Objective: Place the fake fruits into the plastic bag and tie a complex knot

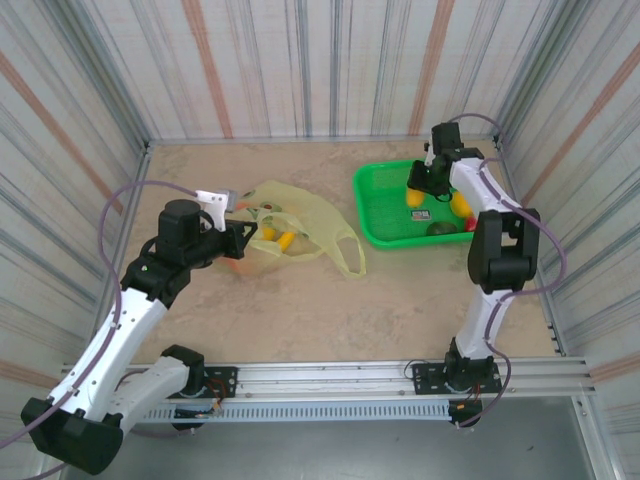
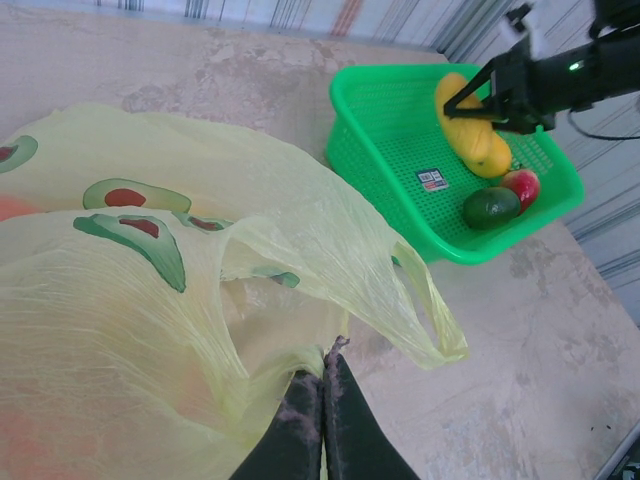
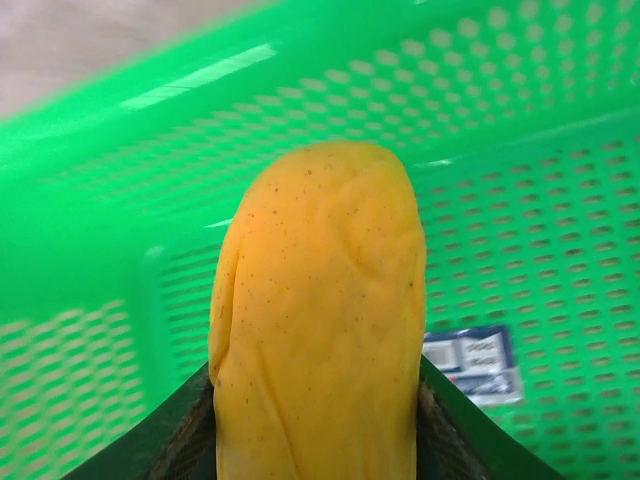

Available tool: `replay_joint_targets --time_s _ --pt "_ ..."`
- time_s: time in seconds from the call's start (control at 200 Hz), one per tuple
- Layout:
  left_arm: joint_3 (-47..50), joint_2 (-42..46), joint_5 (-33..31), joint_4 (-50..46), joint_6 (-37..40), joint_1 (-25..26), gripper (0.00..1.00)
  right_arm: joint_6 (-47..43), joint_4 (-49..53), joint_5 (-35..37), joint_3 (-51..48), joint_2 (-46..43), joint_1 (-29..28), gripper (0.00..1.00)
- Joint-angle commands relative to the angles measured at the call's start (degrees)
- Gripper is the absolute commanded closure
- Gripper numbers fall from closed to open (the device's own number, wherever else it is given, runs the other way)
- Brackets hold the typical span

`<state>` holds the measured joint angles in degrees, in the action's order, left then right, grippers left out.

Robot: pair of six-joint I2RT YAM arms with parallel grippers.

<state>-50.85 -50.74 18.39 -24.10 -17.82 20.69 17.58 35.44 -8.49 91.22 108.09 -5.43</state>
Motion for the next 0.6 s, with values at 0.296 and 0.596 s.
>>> replay_joint_targets --time_s 0.296,0.596 --pt "0.7 1.8 0.5 0.8 0.4 -0.4 1.00 -0.9 -12.7 -19.0 -11.8 -19.0 -22.0 0.53" --pt "0.8 2.4 0.2 0.7 0.4 -0.4 1.00 -10.1 -29.3 -14.3 -19.7 -16.7 -34.3 0.50"
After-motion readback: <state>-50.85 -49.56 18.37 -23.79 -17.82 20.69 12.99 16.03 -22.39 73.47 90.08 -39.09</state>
